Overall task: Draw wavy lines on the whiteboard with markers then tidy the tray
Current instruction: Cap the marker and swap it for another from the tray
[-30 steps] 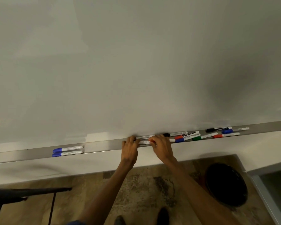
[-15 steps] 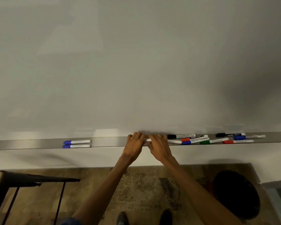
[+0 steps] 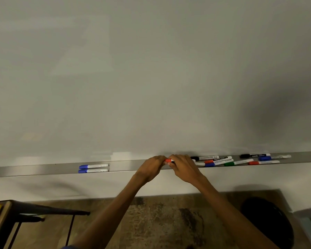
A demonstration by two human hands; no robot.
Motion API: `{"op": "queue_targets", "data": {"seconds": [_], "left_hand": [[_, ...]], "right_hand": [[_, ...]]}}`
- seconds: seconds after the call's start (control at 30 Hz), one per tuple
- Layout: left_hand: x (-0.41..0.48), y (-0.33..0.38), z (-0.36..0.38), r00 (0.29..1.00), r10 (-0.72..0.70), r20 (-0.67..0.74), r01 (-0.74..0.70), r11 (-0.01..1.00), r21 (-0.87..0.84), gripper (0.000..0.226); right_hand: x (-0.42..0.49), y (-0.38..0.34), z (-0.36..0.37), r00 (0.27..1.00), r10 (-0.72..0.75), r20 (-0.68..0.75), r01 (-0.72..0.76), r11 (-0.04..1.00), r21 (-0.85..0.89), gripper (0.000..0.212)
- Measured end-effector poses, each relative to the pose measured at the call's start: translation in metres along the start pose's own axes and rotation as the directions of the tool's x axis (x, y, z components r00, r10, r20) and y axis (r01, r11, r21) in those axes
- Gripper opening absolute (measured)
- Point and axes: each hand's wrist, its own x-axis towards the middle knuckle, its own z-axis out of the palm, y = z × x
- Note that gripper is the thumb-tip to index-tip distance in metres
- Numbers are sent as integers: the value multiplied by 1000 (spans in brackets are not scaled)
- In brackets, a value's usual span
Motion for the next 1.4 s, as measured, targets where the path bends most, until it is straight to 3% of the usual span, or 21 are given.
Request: {"op": "queue_targets", "data": {"seconds": [0.17, 0.3, 0.4, 0.5, 0.63, 0.77, 0.83, 0.9, 0.97, 1.07, 1.17, 1.27, 1.4], "left_hand": [[-5, -2, -14, 996, 85, -8, -84, 994, 62, 23], [-9, -1, -28, 989, 147, 18, -148, 988, 52, 20], [-21, -23, -56, 998, 40, -40, -41, 999, -22, 23], [-37, -46, -94, 988, -113, -107, 110, 993, -33, 22], [-38, -25, -114, 933, -115, -341, 107, 993, -42, 27], [-15, 35, -136, 781, 88, -618, -109, 994, 4, 22], [-3, 69, -165, 649, 151, -746, -171, 984, 51, 29], [6, 95, -200, 465, 201, -862, -223, 969, 106, 34], [12, 115, -242, 290, 189, -938, -249, 961, 117, 36], [15, 136, -305, 97, 171, -980, -242, 960, 144, 35], [23, 150, -364, -31, 214, -976, -196, 957, 216, 30], [33, 162, -413, -135, 253, -958, -160, 949, 273, 27], [44, 182, -454, -157, 304, -940, -141, 935, 326, 32]], "right_hand": [[-5, -2, -7, 996, -56, -65, 52, 996, -65, 37], [-2, -9, -20, 997, -63, -34, 61, 997, -45, 40], [-4, 14, -37, 999, 27, -31, -27, 1000, -2, 43], [-17, 46, -58, 978, 163, -127, -152, 984, 89, 54], [-14, 15, -88, 917, 176, -358, -87, 964, 251, 58], [1, -61, -156, 795, 188, -577, 212, 805, 554, 22], [9, -93, -205, 729, 199, -655, 371, 690, 622, 15], [18, -112, -258, 614, 194, -765, 508, 645, 571, 17], [24, -124, -311, 499, 148, -854, 590, 664, 459, 23], [28, -132, -375, 404, 108, -908, 644, 672, 367, 27], [31, -138, -420, 374, 104, -921, 752, 548, 367, 31], [33, -142, -450, 352, 54, -935, 802, 497, 331, 33], [40, -142, -470, 333, 108, -937, 790, 510, 340, 31]]}}
